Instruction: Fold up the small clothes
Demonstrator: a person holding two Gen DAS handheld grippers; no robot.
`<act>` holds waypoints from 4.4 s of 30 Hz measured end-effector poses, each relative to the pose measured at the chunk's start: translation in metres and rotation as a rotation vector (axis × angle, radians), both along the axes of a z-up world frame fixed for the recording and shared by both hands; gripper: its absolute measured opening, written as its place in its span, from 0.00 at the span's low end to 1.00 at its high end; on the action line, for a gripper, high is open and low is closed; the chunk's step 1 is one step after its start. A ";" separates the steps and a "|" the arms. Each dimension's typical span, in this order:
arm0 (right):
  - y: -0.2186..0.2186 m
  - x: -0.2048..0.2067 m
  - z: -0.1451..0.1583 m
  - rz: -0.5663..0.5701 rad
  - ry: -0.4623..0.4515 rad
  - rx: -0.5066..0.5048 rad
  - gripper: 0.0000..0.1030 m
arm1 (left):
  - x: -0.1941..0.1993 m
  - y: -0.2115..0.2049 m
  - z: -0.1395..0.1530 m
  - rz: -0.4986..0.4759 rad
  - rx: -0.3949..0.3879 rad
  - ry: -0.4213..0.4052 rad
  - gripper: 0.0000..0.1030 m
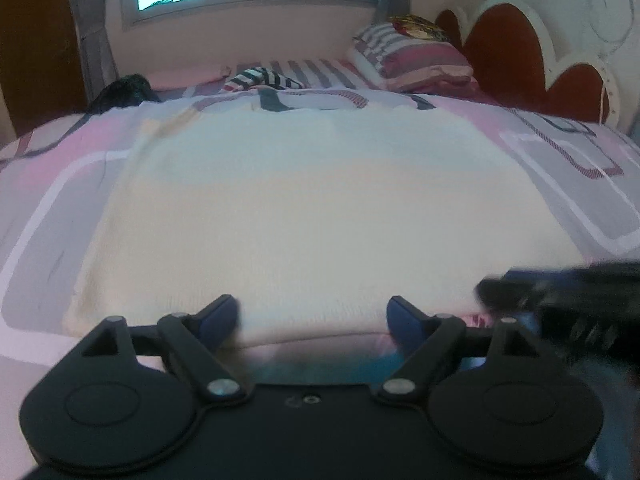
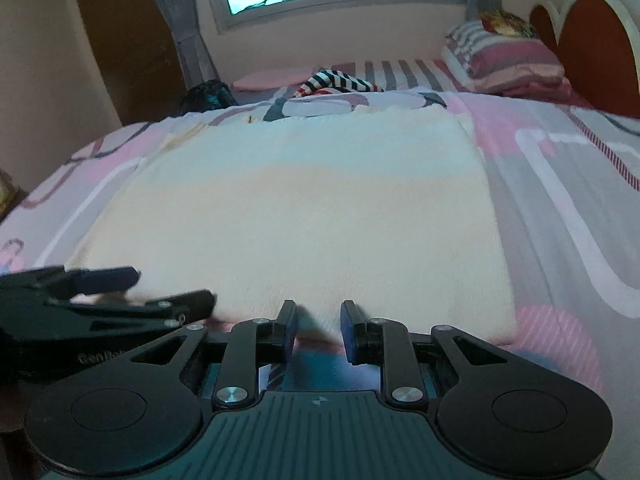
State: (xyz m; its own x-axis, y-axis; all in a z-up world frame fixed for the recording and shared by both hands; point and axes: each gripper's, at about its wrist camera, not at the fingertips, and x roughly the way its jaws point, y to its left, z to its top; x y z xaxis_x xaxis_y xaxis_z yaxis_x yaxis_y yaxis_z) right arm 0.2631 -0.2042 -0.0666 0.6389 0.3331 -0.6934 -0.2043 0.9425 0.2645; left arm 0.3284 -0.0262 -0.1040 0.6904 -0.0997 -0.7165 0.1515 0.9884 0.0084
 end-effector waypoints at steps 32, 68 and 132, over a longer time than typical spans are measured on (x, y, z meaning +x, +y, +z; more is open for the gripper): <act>-0.056 -0.019 0.042 -0.113 -0.085 0.173 0.02 | -0.044 0.129 -0.007 0.390 -0.486 -0.040 0.63; 0.045 0.118 -0.028 0.010 -0.079 0.217 0.01 | 0.030 0.155 -0.046 0.640 -0.871 -0.112 0.07; -0.110 0.106 0.012 -0.059 -0.048 0.247 0.13 | 0.106 -0.002 0.009 0.071 -0.312 0.034 0.54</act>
State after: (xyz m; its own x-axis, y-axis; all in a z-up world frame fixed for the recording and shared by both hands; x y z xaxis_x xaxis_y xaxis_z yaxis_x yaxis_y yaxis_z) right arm 0.3691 -0.3139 -0.0543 0.6922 0.4498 -0.5644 -0.1684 0.8611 0.4797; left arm 0.4339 -0.0284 -0.0947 0.6801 -0.2704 -0.6814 0.0767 0.9506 -0.3007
